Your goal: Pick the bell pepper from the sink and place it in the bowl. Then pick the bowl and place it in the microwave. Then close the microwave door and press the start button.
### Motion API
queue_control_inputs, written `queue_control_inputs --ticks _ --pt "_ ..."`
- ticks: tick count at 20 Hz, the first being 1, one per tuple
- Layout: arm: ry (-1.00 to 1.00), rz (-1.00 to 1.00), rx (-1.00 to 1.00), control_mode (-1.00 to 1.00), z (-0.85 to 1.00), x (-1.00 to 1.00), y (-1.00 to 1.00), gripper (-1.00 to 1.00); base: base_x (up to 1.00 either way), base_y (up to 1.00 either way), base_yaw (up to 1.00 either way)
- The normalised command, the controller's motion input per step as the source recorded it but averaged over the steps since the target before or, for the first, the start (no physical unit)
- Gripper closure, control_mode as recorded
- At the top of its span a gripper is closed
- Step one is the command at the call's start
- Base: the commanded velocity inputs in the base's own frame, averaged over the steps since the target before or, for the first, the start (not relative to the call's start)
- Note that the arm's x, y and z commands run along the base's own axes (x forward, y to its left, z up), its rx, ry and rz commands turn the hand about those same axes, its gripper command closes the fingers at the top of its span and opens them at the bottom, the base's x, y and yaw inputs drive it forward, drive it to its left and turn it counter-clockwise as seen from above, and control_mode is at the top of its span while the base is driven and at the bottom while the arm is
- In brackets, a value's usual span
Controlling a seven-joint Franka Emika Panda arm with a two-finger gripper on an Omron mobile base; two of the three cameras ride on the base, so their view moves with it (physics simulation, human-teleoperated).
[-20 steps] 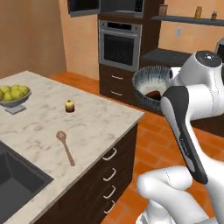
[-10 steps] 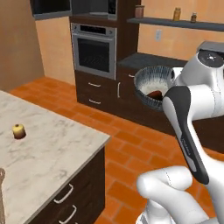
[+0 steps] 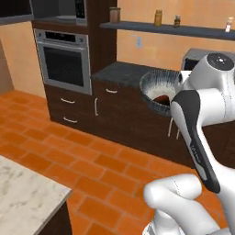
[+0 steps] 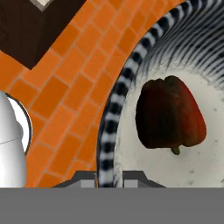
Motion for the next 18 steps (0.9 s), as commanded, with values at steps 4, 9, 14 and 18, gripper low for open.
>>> queue_control_inputs --ticks 4,9,14,18 --pt "0.00 0.00 0.00 1.00 0.00 0.00 0.00 1.00 1.00 -0.10 -0.42" --pt "0.00 0.00 0.00 1.00 0.00 0.00 0.00 1.00 0.93 -0.59 -0.10" --pt "0.00 0.00 0.00 1.00 0.00 0.00 0.00 1.00 0.58 -0.48 0.53" --pt "0.00 0.00 0.00 1.00 0.00 0.00 0.00 1.00 0.58 -0.10 0.74"
